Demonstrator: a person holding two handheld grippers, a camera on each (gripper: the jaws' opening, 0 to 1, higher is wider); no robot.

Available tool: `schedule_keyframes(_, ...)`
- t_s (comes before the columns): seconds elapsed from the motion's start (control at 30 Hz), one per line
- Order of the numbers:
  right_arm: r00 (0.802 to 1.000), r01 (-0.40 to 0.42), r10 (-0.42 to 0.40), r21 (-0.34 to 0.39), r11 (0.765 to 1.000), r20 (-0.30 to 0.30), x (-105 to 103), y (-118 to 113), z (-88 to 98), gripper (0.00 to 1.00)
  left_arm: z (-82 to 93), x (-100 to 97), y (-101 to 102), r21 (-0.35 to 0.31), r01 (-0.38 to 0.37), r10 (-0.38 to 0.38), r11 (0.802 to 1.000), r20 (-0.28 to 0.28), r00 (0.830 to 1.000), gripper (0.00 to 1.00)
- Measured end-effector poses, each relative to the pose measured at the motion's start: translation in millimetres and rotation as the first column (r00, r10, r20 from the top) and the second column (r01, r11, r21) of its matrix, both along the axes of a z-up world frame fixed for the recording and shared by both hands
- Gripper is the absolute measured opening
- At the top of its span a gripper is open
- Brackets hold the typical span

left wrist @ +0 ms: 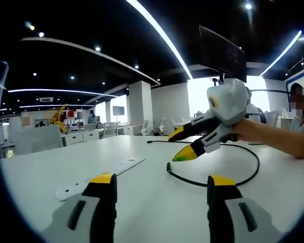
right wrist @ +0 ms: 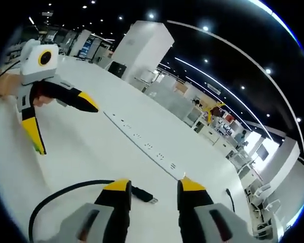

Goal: Locate the USB plug end of the data cable currently connected to the USB port on the desk. Grip the plug, withdraw it from the port, and place it onto the desktop.

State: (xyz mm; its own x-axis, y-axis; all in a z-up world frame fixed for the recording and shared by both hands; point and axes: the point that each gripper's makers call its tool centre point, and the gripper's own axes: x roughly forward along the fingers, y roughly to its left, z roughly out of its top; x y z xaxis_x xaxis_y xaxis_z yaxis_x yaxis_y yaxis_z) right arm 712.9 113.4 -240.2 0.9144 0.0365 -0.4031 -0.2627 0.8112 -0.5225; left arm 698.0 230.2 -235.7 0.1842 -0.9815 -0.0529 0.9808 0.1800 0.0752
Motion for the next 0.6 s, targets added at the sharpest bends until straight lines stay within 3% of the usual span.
schedule_keyframes(0.2,1.000,0.010,-0.010,0.024,1.000,0.003,1.0,-2.5,0.8,0.39,-2.9,9.7,1.1,-0.002,-0.029,0.029,1.000,-0.016,0.999,0.72)
schedule_keyframes(0.6,0.999,0.004,-0.011,0.152,0.988,0.045,5.3,0.8,9.8,0.39,1.6,38.5,9.0,-0.031,-0.131,0.130,0.991,-0.040,0.991,0.72)
